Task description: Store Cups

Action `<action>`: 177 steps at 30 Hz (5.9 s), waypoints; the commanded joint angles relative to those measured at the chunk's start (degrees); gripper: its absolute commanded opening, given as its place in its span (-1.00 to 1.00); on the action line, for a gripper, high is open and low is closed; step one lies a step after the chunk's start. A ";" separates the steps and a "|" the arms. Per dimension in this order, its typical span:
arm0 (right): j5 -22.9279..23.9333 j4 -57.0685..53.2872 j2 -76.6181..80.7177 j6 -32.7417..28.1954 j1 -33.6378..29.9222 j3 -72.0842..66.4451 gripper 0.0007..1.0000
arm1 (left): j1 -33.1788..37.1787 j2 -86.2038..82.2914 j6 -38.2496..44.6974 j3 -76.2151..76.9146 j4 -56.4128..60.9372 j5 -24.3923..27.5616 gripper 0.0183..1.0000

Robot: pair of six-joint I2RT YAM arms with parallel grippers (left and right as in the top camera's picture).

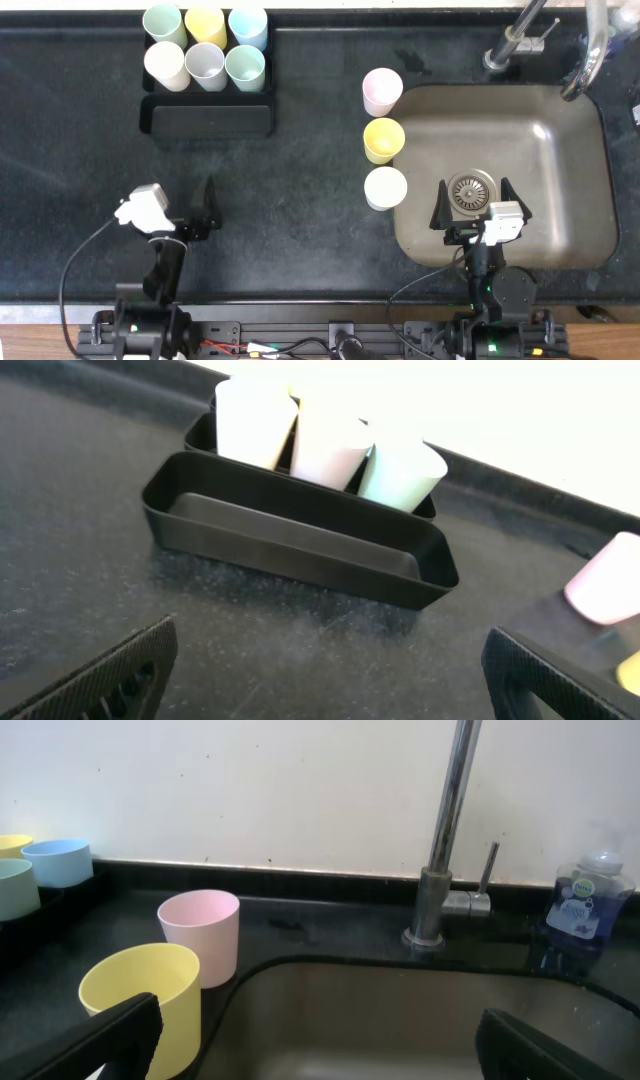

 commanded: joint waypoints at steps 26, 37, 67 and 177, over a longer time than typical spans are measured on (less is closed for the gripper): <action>0.02 0.28 -0.68 -0.20 -0.33 -0.76 0.99 | -16.76 61.46 -5.25 73.22 -27.93 0.13 1.00; 0.02 0.28 -0.68 -0.20 -0.33 -0.76 0.99 | -27.21 81.44 -14.84 94.33 -43.47 -2.64 1.00; 0.02 0.28 -0.68 -0.20 -0.33 -0.76 0.99 | -34.51 113.77 -21.62 119.47 -53.22 -10.12 1.00; 0.02 0.28 -0.68 -0.22 -0.33 -0.74 0.99 | 4.48 72.48 -52.87 80.56 -65.07 -22.27 -0.97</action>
